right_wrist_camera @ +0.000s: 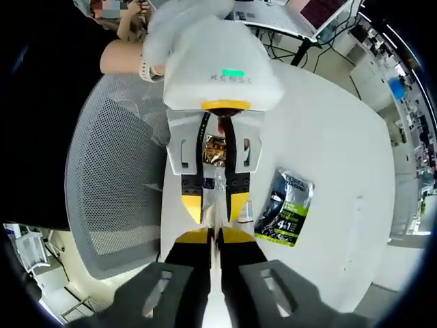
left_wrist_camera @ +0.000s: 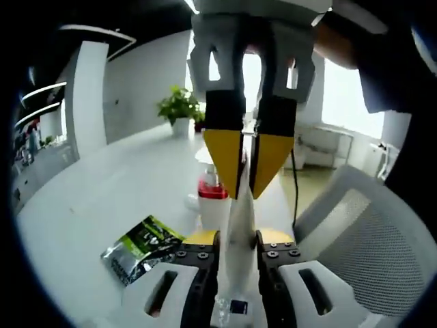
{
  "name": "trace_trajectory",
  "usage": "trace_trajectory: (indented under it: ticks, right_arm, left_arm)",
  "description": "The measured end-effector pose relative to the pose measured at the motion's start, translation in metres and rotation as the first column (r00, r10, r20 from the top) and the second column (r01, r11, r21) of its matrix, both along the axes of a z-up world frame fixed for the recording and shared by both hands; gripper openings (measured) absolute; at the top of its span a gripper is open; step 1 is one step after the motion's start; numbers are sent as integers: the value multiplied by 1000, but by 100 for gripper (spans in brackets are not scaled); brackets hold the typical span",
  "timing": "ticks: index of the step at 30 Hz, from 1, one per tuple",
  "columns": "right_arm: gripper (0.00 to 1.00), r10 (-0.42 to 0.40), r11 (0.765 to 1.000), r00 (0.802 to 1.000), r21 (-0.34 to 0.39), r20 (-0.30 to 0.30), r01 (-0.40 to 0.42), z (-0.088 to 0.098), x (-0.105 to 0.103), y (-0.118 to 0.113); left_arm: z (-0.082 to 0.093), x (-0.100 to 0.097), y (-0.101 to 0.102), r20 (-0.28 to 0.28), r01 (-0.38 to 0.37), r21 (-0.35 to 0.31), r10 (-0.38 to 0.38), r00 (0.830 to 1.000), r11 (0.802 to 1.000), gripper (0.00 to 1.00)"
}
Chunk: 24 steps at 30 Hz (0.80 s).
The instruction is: Arrange the skincare products in the storage area until every visible bottle or jar stands upright without overlapping.
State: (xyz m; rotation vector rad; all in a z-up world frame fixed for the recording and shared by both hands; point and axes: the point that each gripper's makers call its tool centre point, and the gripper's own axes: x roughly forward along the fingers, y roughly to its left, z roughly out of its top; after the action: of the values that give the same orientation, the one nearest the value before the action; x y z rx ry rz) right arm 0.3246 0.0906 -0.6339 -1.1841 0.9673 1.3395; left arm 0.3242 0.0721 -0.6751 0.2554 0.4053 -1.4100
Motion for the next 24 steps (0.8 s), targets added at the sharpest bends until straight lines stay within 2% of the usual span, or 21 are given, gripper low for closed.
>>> trace_trajectory:
  ticks: [5,9,10,14,19,22,24]
  right_arm:
    - [3,-12,1000,1000,3,10,12,0,9,-3]
    - [3,-16,1000,999,2,30,15,0,18,-4]
    - [3,-18,1000,999,3,30,17,0,20,-5]
    - [3,-31,999,1000,11,5,31,0,21,-5]
    - [3,-41,999,999,3,7,41,0,25,-7]
    - [3,-35,999,999,-10,11,35,0,26,-9]
    - [3,-42,999,999,-19,10,42,-1,27,-10]
  left_arm:
    - [-1,4,1,-4,-35,13,35,999,999,14]
    - [-7,15,3,18,-94,39,93,996,995,14]
    - [-7,16,3,33,-98,37,97,995,994,14]
    - [-7,17,3,32,-104,36,102,994,994,14]
    - [-10,22,7,37,-127,50,125,991,991,13]
    - [-12,23,11,24,-134,57,133,991,989,11]
    - [-15,23,13,18,-130,68,130,991,989,5]
